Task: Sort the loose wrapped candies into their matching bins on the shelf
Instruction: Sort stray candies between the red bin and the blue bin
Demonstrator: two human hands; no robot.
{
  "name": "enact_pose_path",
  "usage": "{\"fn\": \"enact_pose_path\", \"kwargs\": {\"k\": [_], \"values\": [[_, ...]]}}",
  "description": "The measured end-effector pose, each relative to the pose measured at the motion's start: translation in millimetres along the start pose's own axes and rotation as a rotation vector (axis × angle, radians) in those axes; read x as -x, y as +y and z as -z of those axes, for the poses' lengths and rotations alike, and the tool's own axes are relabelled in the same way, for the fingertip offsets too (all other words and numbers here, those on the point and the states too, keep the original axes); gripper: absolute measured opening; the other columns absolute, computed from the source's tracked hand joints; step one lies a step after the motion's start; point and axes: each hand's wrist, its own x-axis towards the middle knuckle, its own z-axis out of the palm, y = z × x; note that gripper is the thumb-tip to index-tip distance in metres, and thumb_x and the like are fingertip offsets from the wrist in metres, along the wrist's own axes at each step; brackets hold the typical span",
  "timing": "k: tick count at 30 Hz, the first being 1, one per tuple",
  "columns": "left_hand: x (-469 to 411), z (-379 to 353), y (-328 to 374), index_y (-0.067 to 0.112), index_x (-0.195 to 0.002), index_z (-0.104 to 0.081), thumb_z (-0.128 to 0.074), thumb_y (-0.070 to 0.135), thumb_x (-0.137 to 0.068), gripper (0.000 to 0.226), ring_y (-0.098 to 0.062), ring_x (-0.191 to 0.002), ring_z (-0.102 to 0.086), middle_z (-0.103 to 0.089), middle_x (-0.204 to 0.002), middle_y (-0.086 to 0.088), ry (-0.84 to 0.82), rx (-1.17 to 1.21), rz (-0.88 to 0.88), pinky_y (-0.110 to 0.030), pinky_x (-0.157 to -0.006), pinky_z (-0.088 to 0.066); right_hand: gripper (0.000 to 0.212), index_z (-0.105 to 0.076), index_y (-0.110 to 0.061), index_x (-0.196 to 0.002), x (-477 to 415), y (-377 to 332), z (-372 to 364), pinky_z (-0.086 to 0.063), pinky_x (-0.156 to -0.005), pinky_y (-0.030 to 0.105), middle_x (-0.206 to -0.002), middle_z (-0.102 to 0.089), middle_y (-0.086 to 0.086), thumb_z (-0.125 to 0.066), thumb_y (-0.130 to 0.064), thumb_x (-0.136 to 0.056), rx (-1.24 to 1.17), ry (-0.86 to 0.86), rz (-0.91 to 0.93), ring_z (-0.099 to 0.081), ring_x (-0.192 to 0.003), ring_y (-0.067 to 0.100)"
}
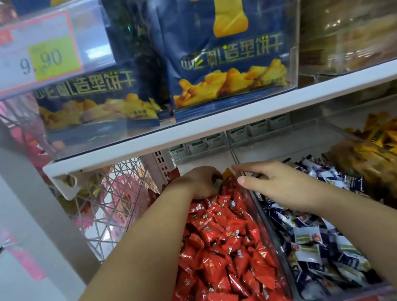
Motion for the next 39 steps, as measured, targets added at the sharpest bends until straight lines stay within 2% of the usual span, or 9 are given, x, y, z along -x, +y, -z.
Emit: {"fn": "enact_pose_path", "kwargs": {"k": [6,11,16,20,24,27,31,35,39], "values": [[-1.3,-4.0,-5.4,0.005,-0.108,-0.063,-0.047,0.026,-0.096,0.029,-0.022,-0.096,-0.057,-0.063,-0.107,-0.011,0.106,0.003,-0.01,-0.027,-0.073,-0.04,0.044,-0.042,-0.041,-0.138,0.8,-0.8,0.8,-0.029,-0.107,0.026,-0.145,-0.04,-0.016,-0.045,-0.045,-0.095,0.002,-0.005,-0.002,-0.039,-0.132,0.007],[14.6,2.1,-10.6,0.015,-0.092,-0.059,-0.058,0.03,-0.091,0.015,-0.016,-0.084,-0.054,-0.058,-0.091,0.0,0.261,0.067,-0.002,-0.023,-0.058,-0.036,0.043,-0.043,-0.038,-0.138,3.3,-3.9,1.7,-0.029,-0.101,0.02,-0.143,-0.041,-0.018,-0.045,-0.043,-0.095,-0.001,0.002,0.021,-0.04,-0.129,0.005],[53.4,11.8,6.9,0.019,-0.097,-0.051,-0.055,0.026,-0.092,0.009,-0.003,-0.067,-0.047,-0.053,-0.082,0.007,0.49,0.274,0.027,-0.013,-0.048,-0.034,0.038,-0.049,-0.033,-0.133,15.5,-8.5,10.5,-0.036,-0.097,0.024,-0.136,-0.051,-0.012,-0.049,-0.037,-0.096,-0.047,0.114,0.024,-0.049,-0.119,0.006],[82.1,12.9,38.5,0.017,-0.114,-0.053,-0.06,0.026,-0.088,0.028,-0.009,-0.069,-0.054,-0.059,-0.089,0.002,0.542,0.289,-0.022,-0.02,-0.056,-0.041,0.033,-0.057,-0.024,-0.127,45.9,-6.1,31.0,-0.036,-0.087,0.018,-0.124,-0.06,-0.009,-0.052,-0.03,-0.095,-0.014,0.239,0.01,-0.053,-0.108,0.004],[89.3,10.0,82.9,0.022,-0.13,-0.046,-0.057,0.025,-0.089,0.042,-0.007,-0.065,-0.05,-0.062,-0.1,-0.005,0.416,0.232,-0.15,-0.019,-0.051,-0.035,0.022,-0.065,-0.024,-0.114,90.6,4.6,66.5,-0.037,-0.07,0.007,-0.105,-0.063,-0.011,-0.055,-0.027,-0.094,0.03,0.321,-0.04,-0.055,-0.094,0.002],[83.6,6.0,114.2,0.022,-0.13,-0.047,-0.059,0.021,-0.087,0.044,-0.001,-0.06,-0.045,-0.057,-0.081,0.0,0.339,0.141,-0.208,-0.017,-0.048,-0.033,0.019,-0.066,-0.023,-0.109,115.6,13.6,94.6,-0.037,-0.073,0.008,-0.102,-0.063,-0.009,-0.056,-0.023,-0.093,0.002,0.446,-0.058,-0.056,-0.093,0.003],[73.6,4.9,146.8,0.019,-0.125,-0.055,-0.059,0.025,-0.09,0.036,-0.018,-0.088,-0.057,-0.065,-0.107,-0.007,0.277,-0.065,-0.211,-0.024,-0.068,-0.036,0.012,-0.063,-0.032,-0.097,139.6,32.6,113.7,-0.039,-0.071,0.008,-0.095,-0.065,-0.013,-0.058,-0.022,-0.092,0.048,0.438,-0.061,-0.059,-0.091,0.002],[61.7,4.4,172.5,0.018,-0.124,-0.058,-0.055,0.026,-0.092,0.033,-0.026,-0.101,-0.061,-0.066,-0.114,-0.008,0.365,-0.087,-0.207,-0.03,-0.079,-0.044,0.013,-0.063,-0.033,-0.096,157.1,48.6,135.9,-0.039,-0.062,0.004,-0.09,-0.063,-0.017,-0.058,-0.021,-0.092,0.073,0.472,-0.056,-0.055,-0.084,-0.007],[50.6,6.4,214.0,0.018,-0.119,-0.056,-0.055,0.028,-0.094,0.027,-0.016,-0.081,-0.059,-0.063,-0.093,0.001,0.527,0.083,-0.265,-0.021,-0.066,-0.036,0.012,-0.065,-0.026,-0.093,169.1,68.9,157.2,-0.036,-0.057,0.005,-0.082,-0.063,-0.013,-0.058,-0.017,-0.091,0.038,0.637,-0.077,-0.053,-0.074,-0.004]]}}
